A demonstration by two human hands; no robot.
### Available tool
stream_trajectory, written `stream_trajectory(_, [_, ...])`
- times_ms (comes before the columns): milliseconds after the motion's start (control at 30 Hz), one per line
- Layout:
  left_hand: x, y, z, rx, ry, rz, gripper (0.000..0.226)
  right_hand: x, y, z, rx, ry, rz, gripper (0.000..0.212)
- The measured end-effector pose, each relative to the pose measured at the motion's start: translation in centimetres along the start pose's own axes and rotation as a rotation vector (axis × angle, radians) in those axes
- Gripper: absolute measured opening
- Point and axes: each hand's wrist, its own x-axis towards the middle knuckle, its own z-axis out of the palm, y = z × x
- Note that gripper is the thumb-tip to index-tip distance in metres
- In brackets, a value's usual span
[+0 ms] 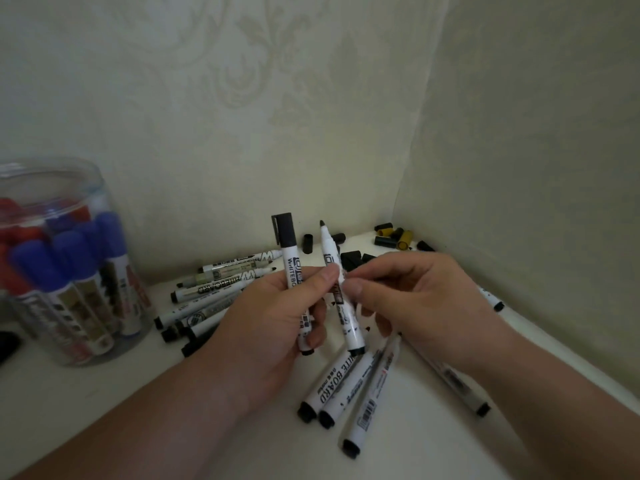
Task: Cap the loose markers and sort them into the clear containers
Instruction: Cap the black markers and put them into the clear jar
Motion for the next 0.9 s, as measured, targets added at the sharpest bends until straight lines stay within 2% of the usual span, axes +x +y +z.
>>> stream_trajectory(67, [0.1,0.1,0.0,-0.023,0.021,0.005,0.039,1.9,0.4,-1.4,-0.089,0.103,0.013,0.006])
stream_trajectory(133, [0.2,0.0,0.2,-0.044,0.043,0.007,0.037,5.1,1.5,-3.0,-0.403,0.219,0.020,0.009])
stream_trajectory(233, [0.3,0.2,0.4,-0.093,0.114,-0.053,0.024,10.1,3.4,-4.0,-0.896,0.071,0.061,0.019])
stream_trajectory(333, [0.3,0.4,0.1,-0.098,0.111,-0.060,0.025,13.2,3.8,-3.4,-1.130,-0.088,0.147,0.026])
stream_trajectory(500, [0.2,0.3,-0.3,-0.065,0.082,-0.051,0.028,14.9,3.1,-2.5,-1.198,-0.228,0.177,0.029])
stream_trajectory(733, [0.3,0.2,-0.3,-0.095,0.093,-0.025,0.029,14.9,1.6,-3.5,-1.067,-0.255,0.195,0.025])
stream_trajectory(833, [0.3,0.1,-0.2,-0.108,0.092,-0.019,0.027,14.4,1.3,-3.3,-1.173,-0.372,0.171,0.023])
stream_trajectory(900, [0.4,0.0,0.0,-0.111,0.085,-0.014,0.027,14.2,1.8,-2.7,-1.228,-0.393,0.153,0.026])
